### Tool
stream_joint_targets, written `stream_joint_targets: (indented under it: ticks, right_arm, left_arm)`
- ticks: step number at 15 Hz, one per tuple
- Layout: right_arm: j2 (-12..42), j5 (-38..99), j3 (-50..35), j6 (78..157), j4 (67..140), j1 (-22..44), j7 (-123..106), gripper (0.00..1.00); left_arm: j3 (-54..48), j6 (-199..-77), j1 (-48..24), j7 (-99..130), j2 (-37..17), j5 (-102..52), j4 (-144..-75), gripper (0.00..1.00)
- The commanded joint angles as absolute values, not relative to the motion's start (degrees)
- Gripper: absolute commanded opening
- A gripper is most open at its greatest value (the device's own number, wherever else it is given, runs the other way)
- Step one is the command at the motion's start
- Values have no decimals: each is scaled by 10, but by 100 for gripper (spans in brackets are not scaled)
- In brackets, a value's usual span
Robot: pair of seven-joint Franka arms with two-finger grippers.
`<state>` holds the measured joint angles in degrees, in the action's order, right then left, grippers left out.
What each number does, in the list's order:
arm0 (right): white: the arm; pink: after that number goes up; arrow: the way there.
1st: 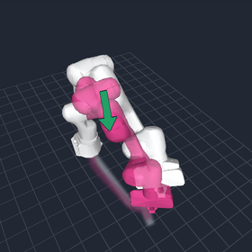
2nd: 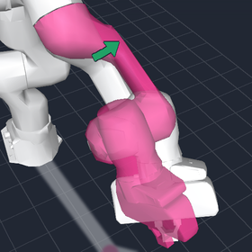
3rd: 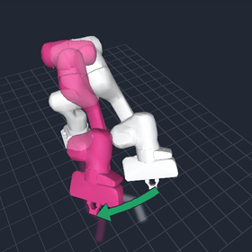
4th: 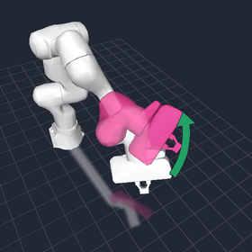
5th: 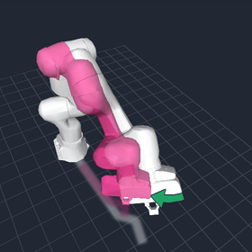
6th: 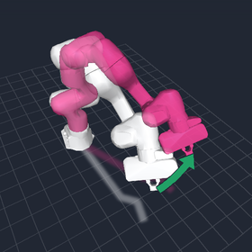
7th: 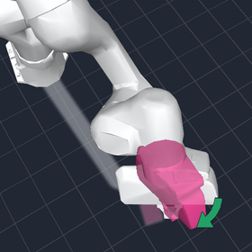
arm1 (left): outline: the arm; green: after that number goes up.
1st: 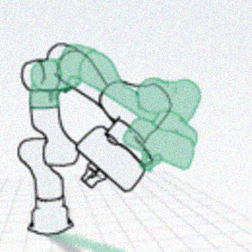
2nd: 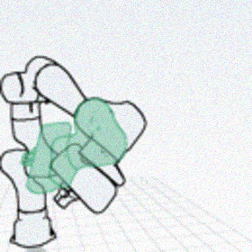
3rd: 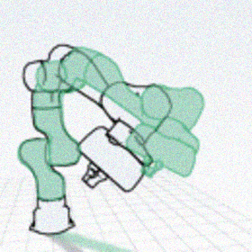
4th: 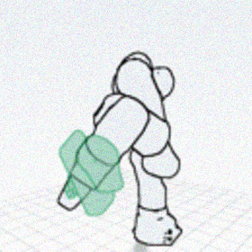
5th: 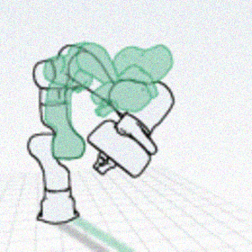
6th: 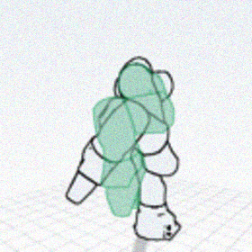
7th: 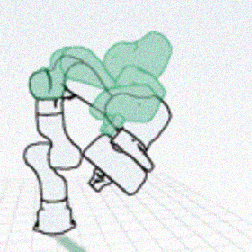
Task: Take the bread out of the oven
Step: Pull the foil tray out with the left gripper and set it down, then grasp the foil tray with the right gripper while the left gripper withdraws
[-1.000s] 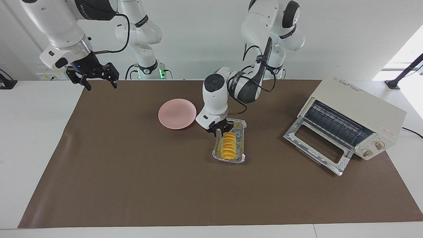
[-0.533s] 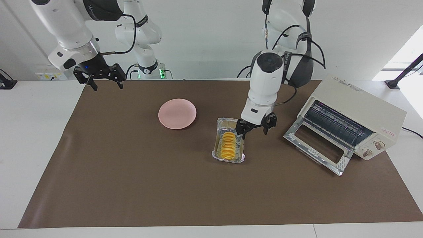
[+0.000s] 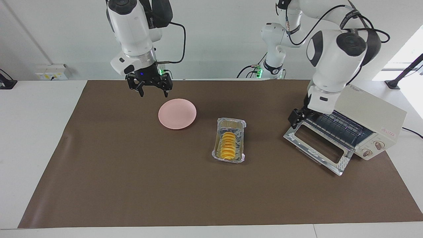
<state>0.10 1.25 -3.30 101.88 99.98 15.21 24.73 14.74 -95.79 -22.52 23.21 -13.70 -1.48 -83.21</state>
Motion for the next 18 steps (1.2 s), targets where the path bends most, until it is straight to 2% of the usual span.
stream_joint_targets:
  ticks: [1, 5, 9, 12, 15, 18]
  right_arm:
    - [44, 14, -31, 1077, 1000, 191, 321, 100]
    - [111, 13, -30, 1166, 1000, 234, 379, 100]
    - [155, 4, -29, 1187, 998, 282, 447, 100]
    - [225, -45, -29, 1215, 967, 320, 521, 100]
    - [275, -50, -30, 1237, 934, 321, 556, 100]
    - [286, -54, -30, 1238, 916, 311, 561, 100]
  left_arm:
    - [143, -916, -193, 187, -120, -19, -824, 100]
    - [143, -885, -150, 150, -99, -20, -822, 100]
    - [152, -868, -148, 146, -96, -30, -822, 100]
    - [122, -832, -108, 133, -85, -30, -819, 100]
    - [36, -815, -37, 98, -46, -27, -853, 100]
    - [27, -824, -32, 98, -7, -25, -910, 100]
